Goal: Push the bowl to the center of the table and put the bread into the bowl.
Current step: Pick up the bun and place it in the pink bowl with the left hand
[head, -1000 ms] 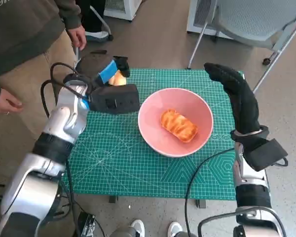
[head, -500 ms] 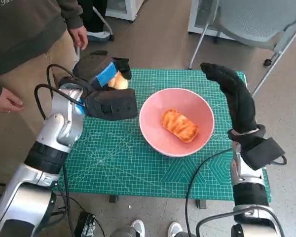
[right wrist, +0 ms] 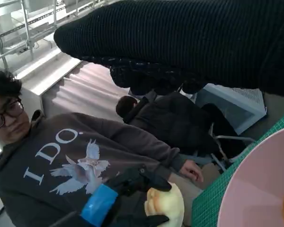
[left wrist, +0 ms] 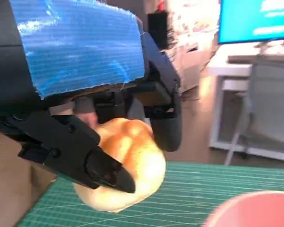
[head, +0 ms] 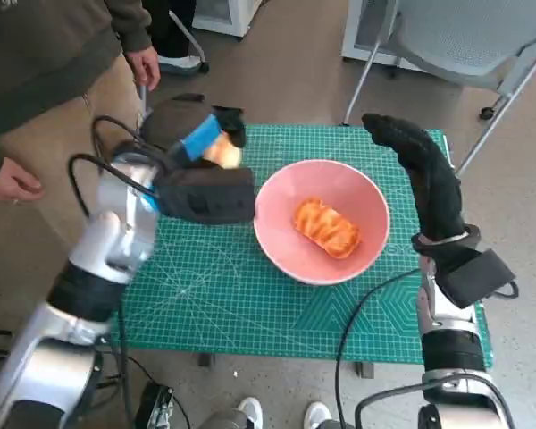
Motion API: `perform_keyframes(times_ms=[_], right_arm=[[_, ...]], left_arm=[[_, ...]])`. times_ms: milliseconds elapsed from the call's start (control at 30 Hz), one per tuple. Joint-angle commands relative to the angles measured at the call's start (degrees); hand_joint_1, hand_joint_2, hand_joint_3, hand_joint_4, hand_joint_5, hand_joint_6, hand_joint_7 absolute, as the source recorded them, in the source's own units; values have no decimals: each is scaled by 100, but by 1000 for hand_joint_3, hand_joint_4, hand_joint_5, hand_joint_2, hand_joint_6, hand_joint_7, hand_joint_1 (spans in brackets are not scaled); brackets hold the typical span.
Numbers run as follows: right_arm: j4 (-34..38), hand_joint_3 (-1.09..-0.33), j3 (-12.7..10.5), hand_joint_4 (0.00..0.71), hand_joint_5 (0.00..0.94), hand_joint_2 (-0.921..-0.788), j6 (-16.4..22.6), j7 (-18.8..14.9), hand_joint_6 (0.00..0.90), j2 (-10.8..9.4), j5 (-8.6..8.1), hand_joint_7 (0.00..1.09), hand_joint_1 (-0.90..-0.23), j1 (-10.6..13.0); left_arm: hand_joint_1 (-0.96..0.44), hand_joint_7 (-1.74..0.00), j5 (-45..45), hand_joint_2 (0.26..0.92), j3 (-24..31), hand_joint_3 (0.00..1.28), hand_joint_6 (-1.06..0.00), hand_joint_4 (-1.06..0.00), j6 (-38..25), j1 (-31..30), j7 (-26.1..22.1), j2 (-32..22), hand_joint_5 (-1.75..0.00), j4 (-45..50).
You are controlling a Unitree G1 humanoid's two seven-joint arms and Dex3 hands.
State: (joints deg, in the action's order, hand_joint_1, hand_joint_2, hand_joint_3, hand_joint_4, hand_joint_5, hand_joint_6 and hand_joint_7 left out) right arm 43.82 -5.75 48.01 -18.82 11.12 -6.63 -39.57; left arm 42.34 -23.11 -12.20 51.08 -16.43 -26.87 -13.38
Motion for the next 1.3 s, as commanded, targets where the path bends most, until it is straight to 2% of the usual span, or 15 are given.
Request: perform_keyframes(times_ms=[33,400,733,1000,1133,1200,1300], right_arm=[[120,-851,-4,138,0,-921,-7,-50,-1,25,8,386,-682,47],[139,-852,-18,138,1,-921,47,-18,-1,56,37,387,-683,111],[-5,-854,-38,138,0,-921,5,38,-1,88,60,387,-690,211],[-141,-854,-42,142,2,-921,-37,145,-1,120,139,387,-692,294],[-159,-855,-29,146,4,-921,-53,232,-1,136,198,387,-695,306],[-168,-855,-18,147,4,-921,-57,275,-1,139,229,387,-697,311],[-195,-855,-9,148,4,-921,-63,339,-1,137,283,388,-698,325]], left_arm=[[2,-1064,80,901,-128,52,-668,-774,102,-40,-122,227,-1137,534],[2,-1045,170,907,-386,50,-665,-758,595,127,-45,632,-1183,468],[3,-1126,145,918,-485,80,-593,-715,942,186,-121,816,-1218,347],[7,-1067,124,918,-485,136,-577,-627,1148,254,-96,872,-1380,23],[7,-1030,136,870,-487,224,-611,-600,1221,321,-73,907,-1432,-193],[8,-1049,141,868,-487,238,-590,-599,1235,347,-59,931,-1435,-285],[9,-1077,131,899,-486,192,-558,-605,1250,382,-35,974,-1418,-418]])
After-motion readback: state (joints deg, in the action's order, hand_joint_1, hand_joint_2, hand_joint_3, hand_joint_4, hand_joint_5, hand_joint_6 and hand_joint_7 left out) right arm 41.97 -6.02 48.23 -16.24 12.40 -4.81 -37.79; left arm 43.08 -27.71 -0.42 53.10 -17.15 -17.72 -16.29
